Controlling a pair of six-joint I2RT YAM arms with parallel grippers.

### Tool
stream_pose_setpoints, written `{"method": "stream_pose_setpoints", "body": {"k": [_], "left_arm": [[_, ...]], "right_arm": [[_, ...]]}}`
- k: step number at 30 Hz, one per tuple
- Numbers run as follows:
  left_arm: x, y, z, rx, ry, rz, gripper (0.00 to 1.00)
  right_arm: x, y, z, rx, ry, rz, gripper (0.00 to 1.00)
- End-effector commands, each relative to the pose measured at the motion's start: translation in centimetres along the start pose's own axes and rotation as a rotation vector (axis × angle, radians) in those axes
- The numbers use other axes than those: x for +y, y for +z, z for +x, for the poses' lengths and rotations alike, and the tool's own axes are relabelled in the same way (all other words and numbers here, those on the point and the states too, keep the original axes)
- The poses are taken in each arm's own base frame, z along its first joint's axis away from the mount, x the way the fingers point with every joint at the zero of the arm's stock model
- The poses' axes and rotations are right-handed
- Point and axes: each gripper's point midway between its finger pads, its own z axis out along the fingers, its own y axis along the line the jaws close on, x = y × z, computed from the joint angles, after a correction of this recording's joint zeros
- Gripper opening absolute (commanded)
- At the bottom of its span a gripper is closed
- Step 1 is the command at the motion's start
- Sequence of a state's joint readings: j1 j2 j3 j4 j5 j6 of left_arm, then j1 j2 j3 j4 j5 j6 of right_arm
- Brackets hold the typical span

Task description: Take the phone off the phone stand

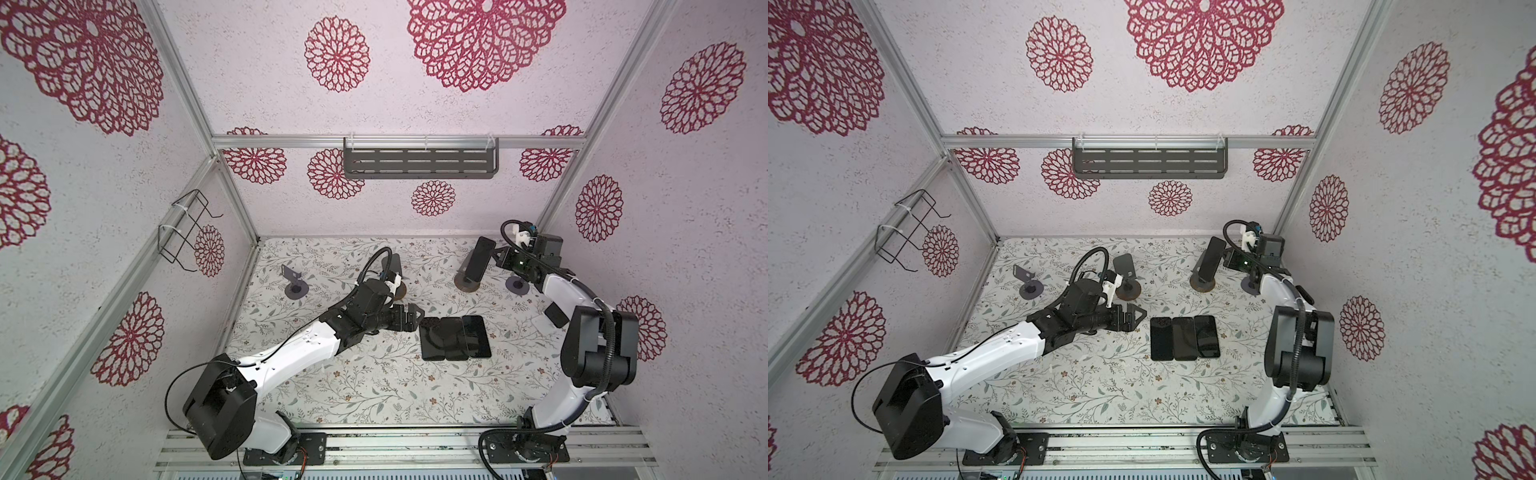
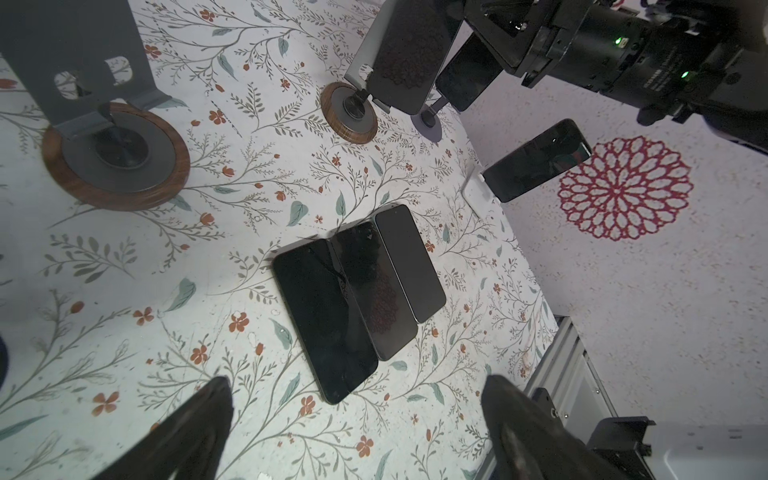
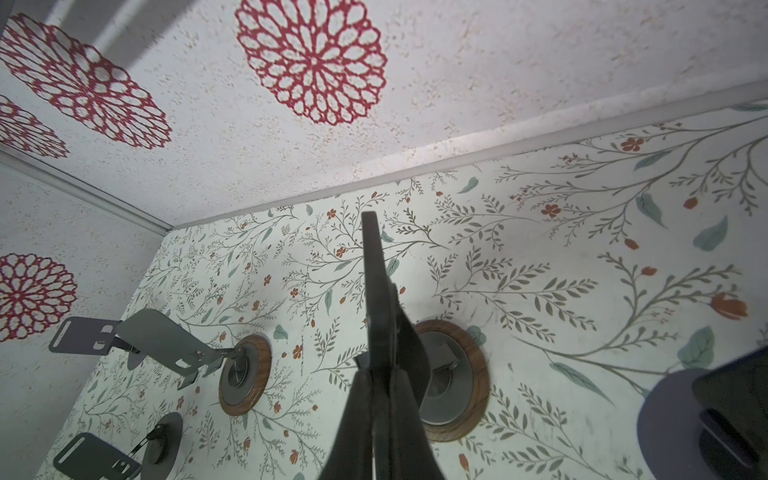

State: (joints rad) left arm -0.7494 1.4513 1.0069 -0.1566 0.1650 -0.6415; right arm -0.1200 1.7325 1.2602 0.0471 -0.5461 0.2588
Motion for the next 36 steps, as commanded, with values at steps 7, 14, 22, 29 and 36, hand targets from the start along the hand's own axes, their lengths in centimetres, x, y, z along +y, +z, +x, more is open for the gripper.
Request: {"method": "stream_pose_setpoints", "body": {"k": [7, 14, 22, 29, 36], "left_arm": [[-1.7, 3.1, -4.8, -0.047, 0.091, 0.056, 0.97], [-4.2, 6.4, -7.9, -0.040, 0.176, 0.170, 0.97], [-3.9, 9.9, -6.7, 0.041, 0.230, 0.174, 0.97], [-2.7, 12.0, -4.4, 0.119, 0.200, 0.173, 0.97], [-2.4, 12.2, -3.1, 0.158, 0.192, 0.181, 0.97]], "right_arm": [[7.1, -6.3, -2.2, -0.094, -0.037, -0.145, 0.02], [11.6, -7.0, 2.0, -0.021, -0.047, -0.199, 0.02], [15.6, -5.7, 7.1, 0.067, 0.047, -0.292, 0.03], [16.7, -5.1, 8.4, 0.085, 0.053, -0.313, 0.03], [17.4, -5.1, 8.5, 0.088, 0.041, -0.329, 0.03]]}}
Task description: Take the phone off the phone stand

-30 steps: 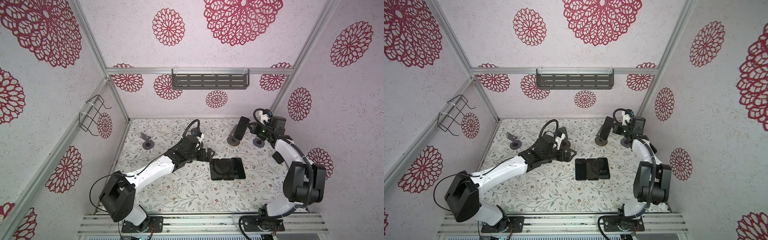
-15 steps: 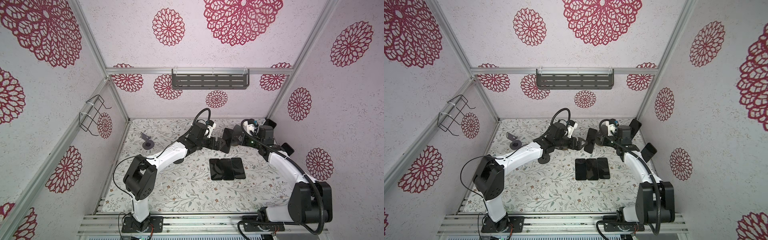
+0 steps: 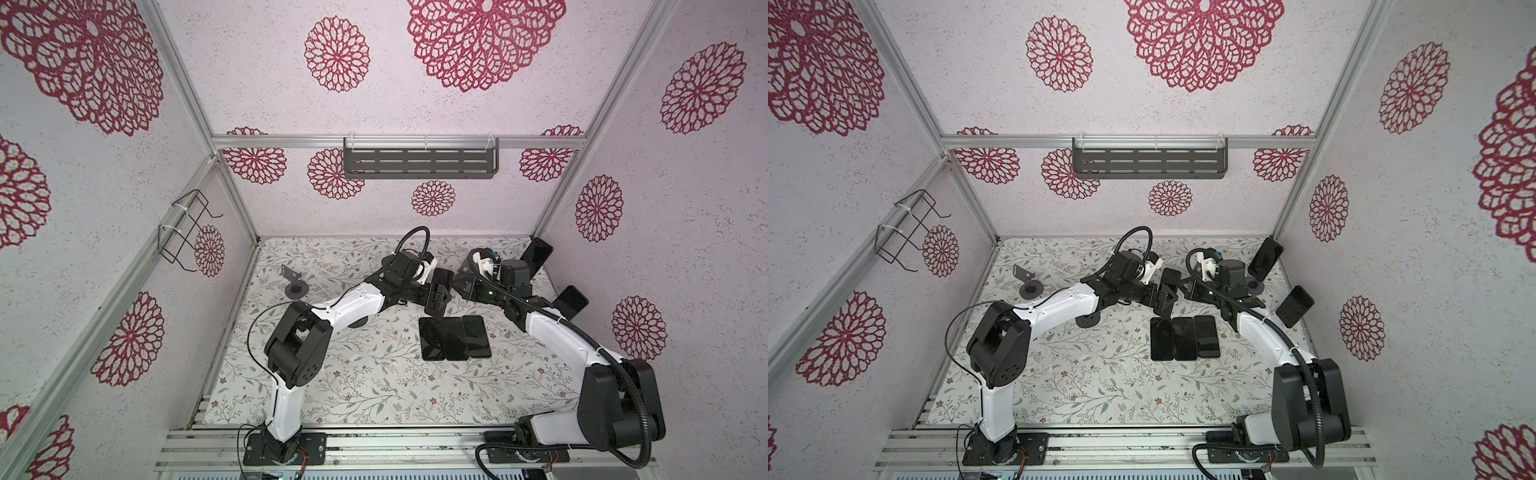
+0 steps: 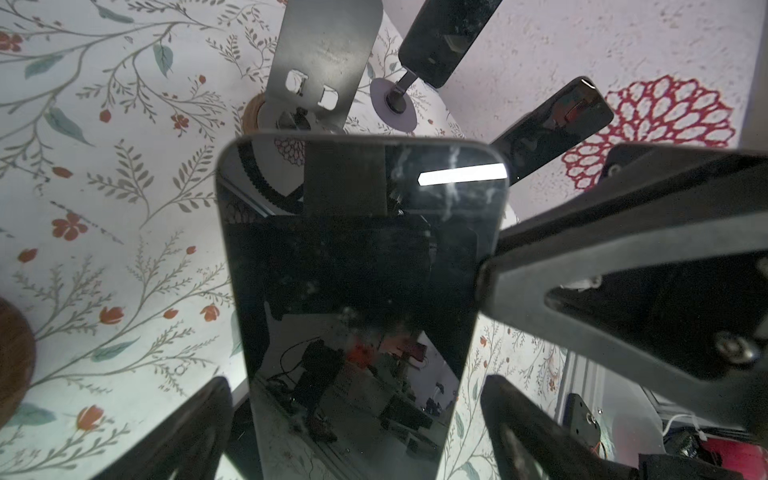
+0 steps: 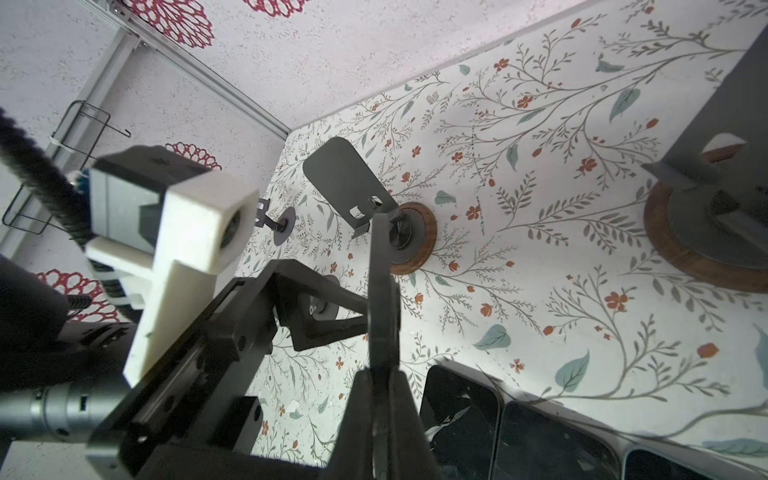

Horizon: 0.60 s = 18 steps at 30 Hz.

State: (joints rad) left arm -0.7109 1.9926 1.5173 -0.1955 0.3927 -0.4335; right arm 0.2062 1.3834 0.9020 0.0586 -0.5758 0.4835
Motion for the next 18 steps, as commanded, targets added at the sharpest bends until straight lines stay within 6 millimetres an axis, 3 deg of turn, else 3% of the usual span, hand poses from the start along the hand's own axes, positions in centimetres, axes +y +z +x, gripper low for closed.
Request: {"method": "stream_pose_setpoints", "body": {"k": [1, 6, 14, 18], "left_arm": [[-0.58, 0.30, 0.36, 0.016, 0.022, 0.035, 0.97], [-0.59, 0.35, 0.25, 0.016, 0.016, 0.032, 0.98], [-0.15, 0.29, 0.48, 0.025, -0.017, 0.010, 0.73], [-0.08, 0.12, 0.38, 0.020, -0.036, 0.001, 0.68]], "right_arm": [[3.07, -0.98, -2.83, -0.092, -0.062, -0.072, 0.03], [3.21, -0.87, -2.61, -0.086, -0.076, -0.061, 0.03], [3.36, -0.93, -2.51, -0.084, -0.077, -0.064, 0.03], [3.41, -0.92, -2.30, -0.076, -0.071, -0.072, 0.07]]}}
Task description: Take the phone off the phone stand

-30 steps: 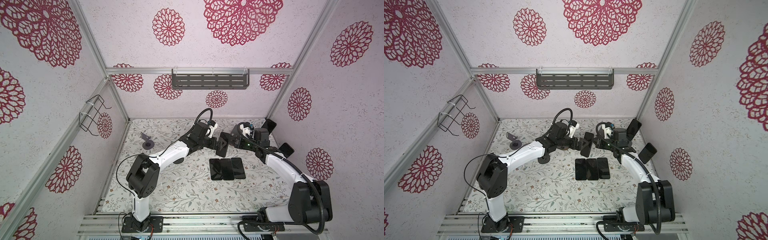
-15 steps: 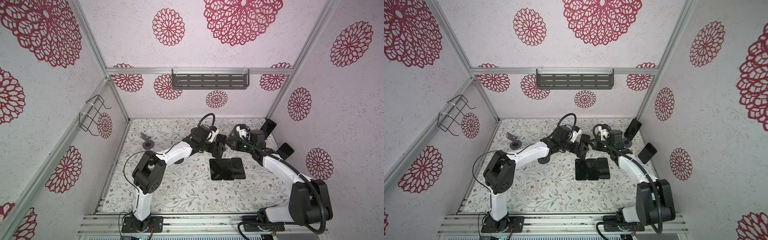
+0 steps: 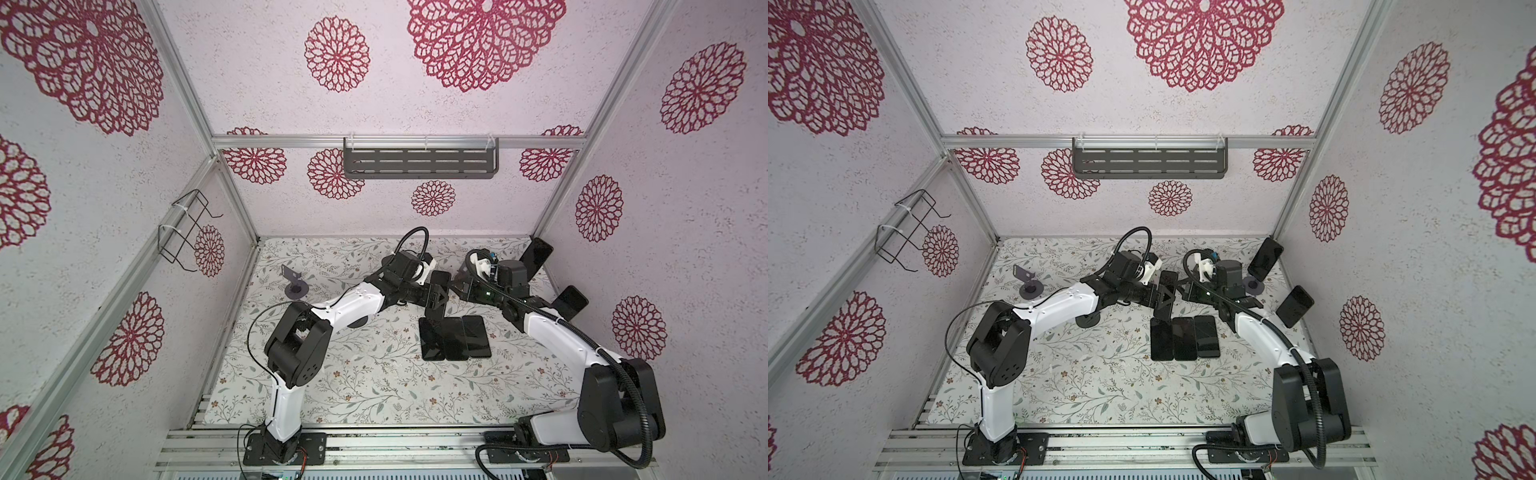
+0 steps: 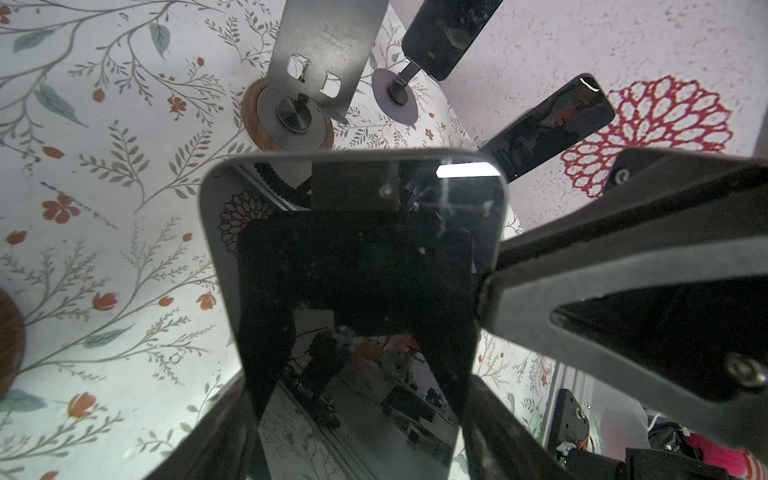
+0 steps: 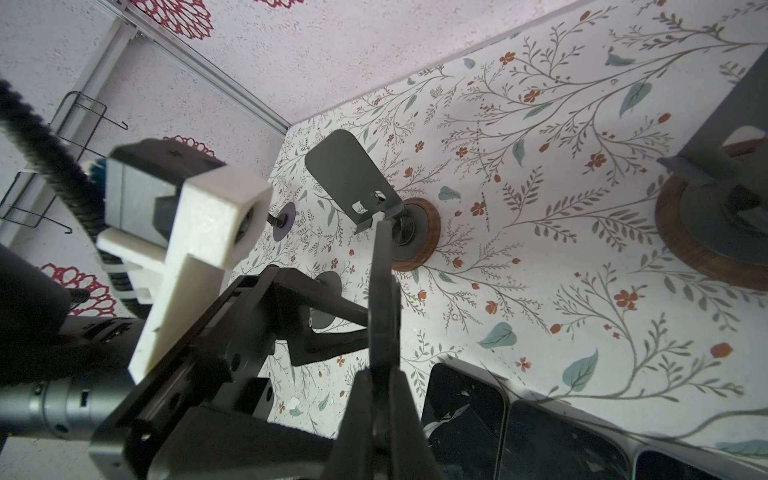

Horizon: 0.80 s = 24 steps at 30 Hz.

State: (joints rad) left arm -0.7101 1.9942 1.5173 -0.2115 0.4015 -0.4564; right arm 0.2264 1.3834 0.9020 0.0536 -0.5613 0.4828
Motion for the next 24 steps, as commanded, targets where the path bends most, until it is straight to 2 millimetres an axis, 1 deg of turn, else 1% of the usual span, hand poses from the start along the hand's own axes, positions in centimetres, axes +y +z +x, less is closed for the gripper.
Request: {"method": "stream_pose_setpoints", "body": {"k": [1, 2, 4, 5, 6, 9, 12, 14, 16, 18, 20, 21, 22, 24], "left_arm": [[-0.1, 0.0, -0.1, 0.003, -0.016, -0.004, 0.68], [0.0, -0.2, -0.1, 0.002, -0.027, -0.012, 0.67], [0.3, -0.6, 0.2, 0.007, -0.060, -0.040, 0.67], [0.5, -1.2, 0.2, 0.002, -0.080, -0.063, 0.66], [0.6, -2.1, 0.1, -0.010, -0.097, -0.088, 0.65], [1.6, -3.5, 1.4, 0.011, -0.169, -0.180, 0.63], [3.1, -5.1, 3.7, 0.059, -0.269, -0.311, 0.54], [4.2, -6.6, 5.5, 0.095, -0.330, -0.444, 0.46], [4.6, -7.7, 7.0, 0.138, -0.375, -0.523, 0.42], [4.6, -8.2, 8.6, 0.184, -0.412, -0.571, 0.39], [4.7, -8.4, 10.3, 0.237, -0.441, -0.624, 0.34], [4.9, -8.5, 10.9, 0.255, -0.446, -0.651, 0.31], [5.2, -8.6, 11.4, 0.271, -0.451, -0.679, 0.26], [5.5, -8.6, 12.0, 0.287, -0.459, -0.719, 0.21]], "right_arm": [[3.1, -1.3, -2.6, -0.076, -0.064, -0.071, 0.14], [2.9, -1.4, -2.5, -0.059, -0.069, -0.056, 0.25], [2.3, -1.8, -2.2, -0.030, -0.088, 0.001, 0.42], [1.7, -2.2, -2.1, -0.021, -0.095, 0.049, 0.48], [1.2, -2.6, -2.1, -0.014, -0.105, 0.092, 0.52], [-1.1, -4.1, -1.4, 0.011, -0.099, 0.230, 0.54], [-3.3, -5.5, -0.6, 0.014, -0.080, 0.339, 0.54], [-4.6, -6.4, 0.0, 0.012, -0.063, 0.383, 0.54], [-5.5, -6.9, 0.6, 0.007, -0.048, 0.405, 0.54], [-6.3, -7.3, 1.1, 0.008, -0.032, 0.427, 0.54], [-7.3, -7.6, 1.5, 0.009, -0.020, 0.453, 0.54], [-7.5, -7.7, 1.6, 0.006, -0.017, 0.461, 0.54], [-7.8, -7.8, 1.8, 0.005, -0.012, 0.467, 0.54], [-8.3, -7.9, 2.1, -0.002, -0.007, 0.469, 0.54]]}}
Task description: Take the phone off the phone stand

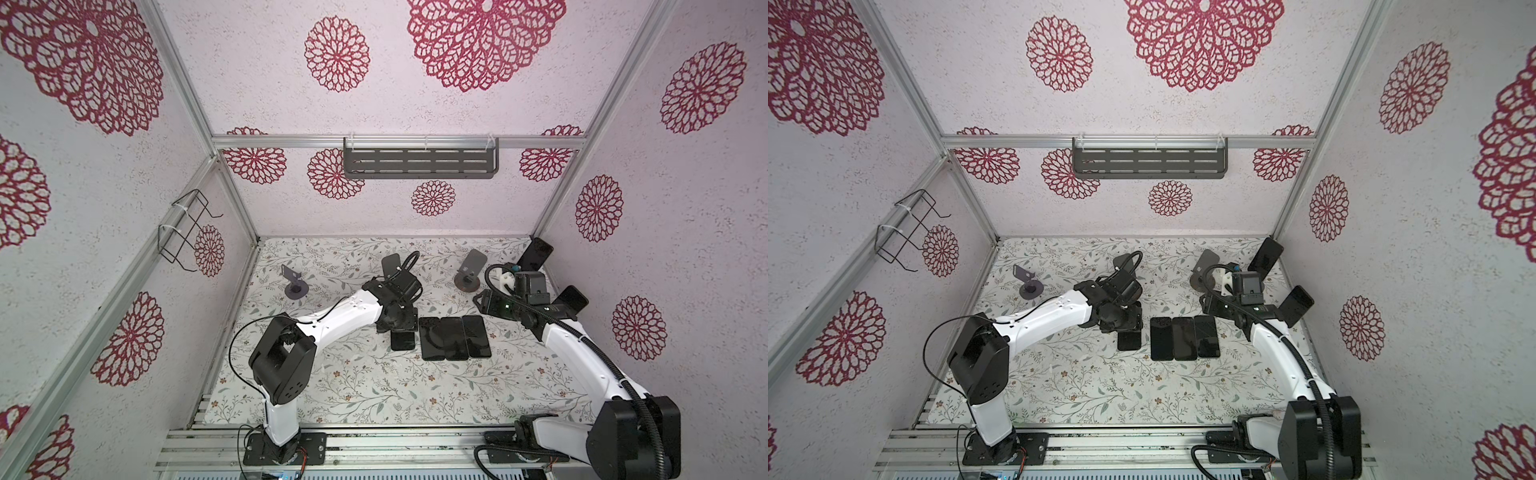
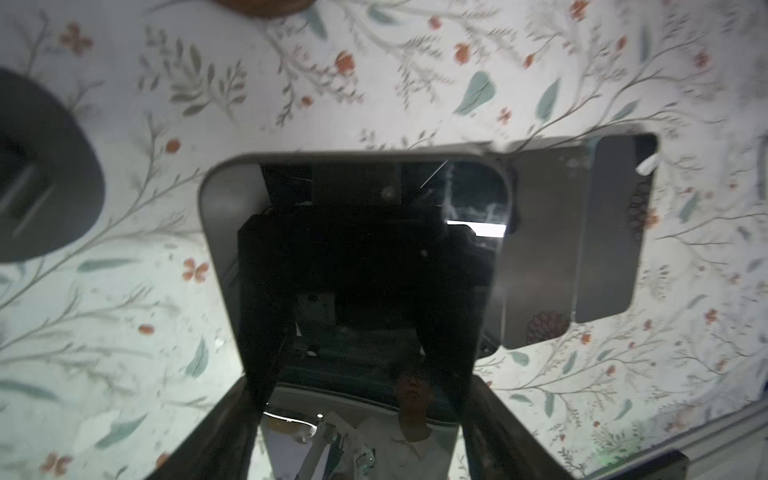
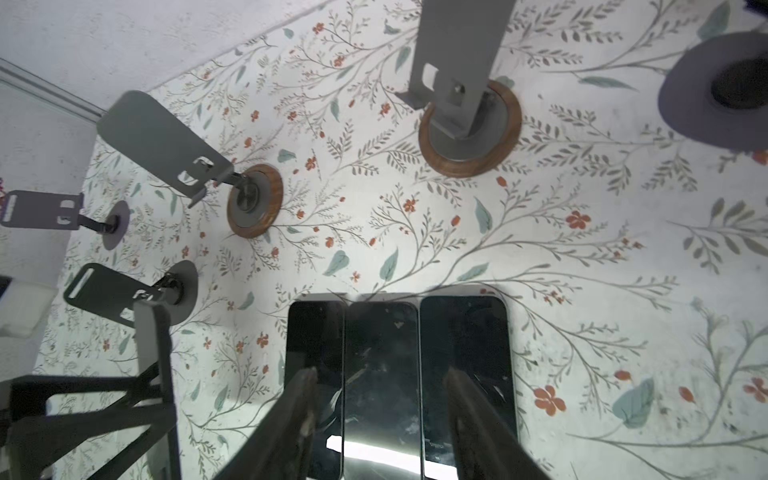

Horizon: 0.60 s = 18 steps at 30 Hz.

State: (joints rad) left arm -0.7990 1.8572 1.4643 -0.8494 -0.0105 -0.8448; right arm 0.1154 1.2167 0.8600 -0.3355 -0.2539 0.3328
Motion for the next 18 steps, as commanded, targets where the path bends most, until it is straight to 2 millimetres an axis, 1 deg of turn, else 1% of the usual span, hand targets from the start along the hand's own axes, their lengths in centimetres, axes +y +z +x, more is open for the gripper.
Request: {"method": "stream_pose_setpoints", "body": {"k": [1, 5, 7, 8, 13, 18], "left_arm": [[1.5, -0.2, 0.4, 0.005, -0.069, -0.127, 0.20], [1.5, 0.2, 0.4, 0.010, -0.063, -0.176, 0.21], [1.0, 0.2, 0.3, 0.015, -0.055, -0.177, 0.21], [1.1, 1.7, 0.7, 0.042, -0.048, -0.204, 0.21], [0.1, 3.2, 0.7, 0.082, -0.029, -0.198, 0.22], [-0.8, 4.2, 0.6, 0.095, -0.014, -0.176, 0.25]], "right_arm": [[-0.7, -0.9, -0.6, -0.054, -0.011, 0.026, 0.54], [-1.5, -0.6, -0.2, -0.059, 0.007, 0.028, 0.54], [-1.7, -0.5, 0.0, -0.063, 0.011, 0.032, 0.54], [-1.9, -0.5, 0.1, -0.066, 0.012, 0.034, 0.54], [-2.7, -0.7, 0.4, -0.088, 0.023, 0.044, 0.54], [-3.0, -0.8, 0.6, -0.092, 0.027, 0.047, 0.54]]}}
